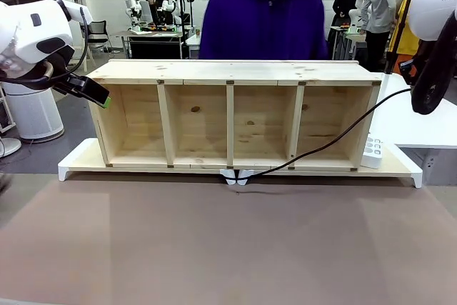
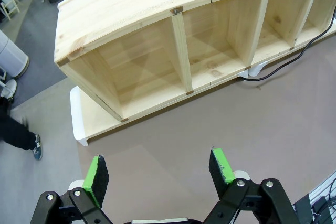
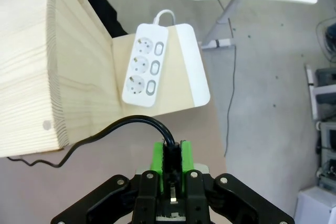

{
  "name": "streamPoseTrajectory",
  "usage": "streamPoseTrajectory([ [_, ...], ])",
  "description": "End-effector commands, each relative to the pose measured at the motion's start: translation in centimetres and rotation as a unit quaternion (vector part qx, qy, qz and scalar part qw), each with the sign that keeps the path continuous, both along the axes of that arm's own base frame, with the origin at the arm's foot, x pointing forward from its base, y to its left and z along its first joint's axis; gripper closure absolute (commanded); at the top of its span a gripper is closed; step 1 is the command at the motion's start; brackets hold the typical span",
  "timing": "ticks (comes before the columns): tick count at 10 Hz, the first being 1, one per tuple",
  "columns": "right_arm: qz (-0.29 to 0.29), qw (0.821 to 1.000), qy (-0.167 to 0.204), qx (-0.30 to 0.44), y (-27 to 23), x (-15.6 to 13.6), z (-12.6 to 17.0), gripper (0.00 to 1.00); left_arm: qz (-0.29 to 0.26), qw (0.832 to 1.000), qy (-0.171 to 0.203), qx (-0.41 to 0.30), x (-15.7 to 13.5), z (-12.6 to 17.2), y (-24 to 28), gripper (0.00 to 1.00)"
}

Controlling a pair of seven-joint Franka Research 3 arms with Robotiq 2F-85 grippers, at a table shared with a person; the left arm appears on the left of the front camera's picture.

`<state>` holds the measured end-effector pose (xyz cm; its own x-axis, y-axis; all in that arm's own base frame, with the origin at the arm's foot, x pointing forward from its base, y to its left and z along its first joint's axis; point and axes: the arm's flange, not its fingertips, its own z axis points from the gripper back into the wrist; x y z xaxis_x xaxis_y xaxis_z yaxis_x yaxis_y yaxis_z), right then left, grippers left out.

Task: Perform cable management.
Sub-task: Pull the grasped Power Cable to the location of the Power Strip, then release the Power Cable when the human grasps it.

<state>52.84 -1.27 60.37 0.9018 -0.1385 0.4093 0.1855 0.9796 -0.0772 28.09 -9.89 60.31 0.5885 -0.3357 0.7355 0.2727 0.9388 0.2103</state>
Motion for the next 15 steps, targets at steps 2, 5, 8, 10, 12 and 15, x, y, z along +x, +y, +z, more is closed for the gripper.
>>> streamPoseTrajectory([
  [2, 0.012, 1.000, -0.012, 0.011, 0.36, 0.19, 0.93, 0.84, -0.002, 1.000, -0.006, 0.001, 0.15, -0.03, -0.09, 0.00],
  [5, 0.001, 1.000, 0.000, 0.000, 0.08, 0.15, -0.01, 0.84, -0.002, 1.000, -0.006, 0.001, 0.15, -0.03, -0.09, 0.00],
  [8, 0.001, 1.000, 0.000, 0.000, 0.08, 0.15, -0.01, 0.84, -0.002, 1.000, -0.006, 0.001, 0.15, -0.03, -0.09, 0.00],
  [10, 0.001, 1.000, 0.000, 0.000, 0.08, 0.15, -0.01, 0.84, -0.002, 1.000, -0.006, 0.001, 0.15, -0.03, -0.09, 0.00],
  [12, 0.001, 1.000, 0.000, 0.000, 0.08, 0.15, -0.01, 0.84, -0.002, 1.000, -0.006, 0.001, 0.15, -0.03, -0.09, 0.00],
  [15, 0.001, 1.000, 0.000, 0.000, 0.08, 0.15, -0.01, 0.84, -0.002, 1.000, -0.006, 0.001, 0.15, -0.03, -0.09, 0.00],
])
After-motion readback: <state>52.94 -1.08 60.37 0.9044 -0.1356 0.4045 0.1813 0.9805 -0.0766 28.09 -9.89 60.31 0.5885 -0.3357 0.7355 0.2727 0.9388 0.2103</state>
